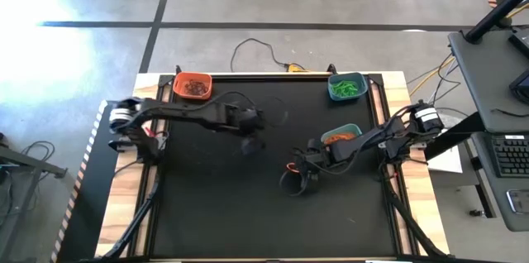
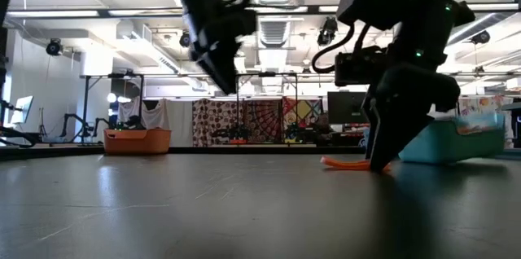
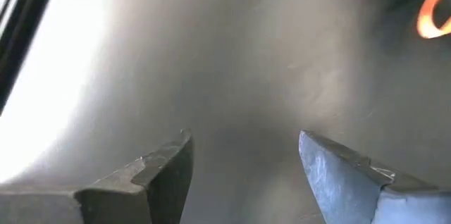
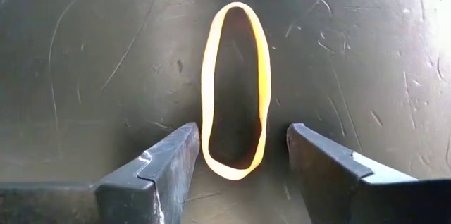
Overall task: Sort rubber bands into baskets
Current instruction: Put the orange rubber band into the green bin
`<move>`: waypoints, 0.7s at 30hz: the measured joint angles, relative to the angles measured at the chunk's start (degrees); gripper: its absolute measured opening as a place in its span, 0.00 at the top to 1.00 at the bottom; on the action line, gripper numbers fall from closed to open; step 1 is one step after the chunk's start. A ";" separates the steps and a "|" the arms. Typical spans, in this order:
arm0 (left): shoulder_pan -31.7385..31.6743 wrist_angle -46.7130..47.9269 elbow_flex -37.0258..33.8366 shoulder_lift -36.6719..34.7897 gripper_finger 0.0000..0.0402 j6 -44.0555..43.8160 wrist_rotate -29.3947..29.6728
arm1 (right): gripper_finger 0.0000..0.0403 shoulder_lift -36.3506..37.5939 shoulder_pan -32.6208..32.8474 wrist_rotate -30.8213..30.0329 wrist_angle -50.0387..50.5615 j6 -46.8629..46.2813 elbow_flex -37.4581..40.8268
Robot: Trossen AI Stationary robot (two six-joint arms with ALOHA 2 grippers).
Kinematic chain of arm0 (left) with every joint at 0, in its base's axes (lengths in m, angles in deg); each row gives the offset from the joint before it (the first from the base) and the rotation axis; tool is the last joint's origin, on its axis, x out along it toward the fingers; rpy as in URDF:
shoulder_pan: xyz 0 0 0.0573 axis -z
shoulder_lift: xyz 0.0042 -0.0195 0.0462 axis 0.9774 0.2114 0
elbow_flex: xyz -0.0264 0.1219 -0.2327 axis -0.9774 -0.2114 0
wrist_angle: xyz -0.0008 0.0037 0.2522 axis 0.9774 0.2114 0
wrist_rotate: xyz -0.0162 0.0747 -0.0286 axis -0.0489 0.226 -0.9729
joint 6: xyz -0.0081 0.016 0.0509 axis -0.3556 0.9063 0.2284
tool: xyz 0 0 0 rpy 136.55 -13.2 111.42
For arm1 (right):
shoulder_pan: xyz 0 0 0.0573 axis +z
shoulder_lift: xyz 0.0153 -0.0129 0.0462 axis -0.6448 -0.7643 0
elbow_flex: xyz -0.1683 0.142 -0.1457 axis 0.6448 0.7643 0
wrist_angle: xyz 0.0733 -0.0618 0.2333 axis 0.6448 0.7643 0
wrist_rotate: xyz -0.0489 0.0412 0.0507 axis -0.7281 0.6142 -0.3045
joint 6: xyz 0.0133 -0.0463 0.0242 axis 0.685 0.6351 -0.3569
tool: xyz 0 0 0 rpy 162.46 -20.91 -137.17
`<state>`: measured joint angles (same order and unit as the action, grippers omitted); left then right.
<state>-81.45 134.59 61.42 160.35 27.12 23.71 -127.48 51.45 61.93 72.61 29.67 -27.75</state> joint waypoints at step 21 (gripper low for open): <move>-1.52 -14.17 -24.15 -22.68 0.40 -5.77 1.38 | 0.97 0.12 -0.64 1.39 1.90 7.35 -1.06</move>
<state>-82.96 120.43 37.27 137.67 21.35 25.10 -127.36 50.82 63.31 74.52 37.02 -28.81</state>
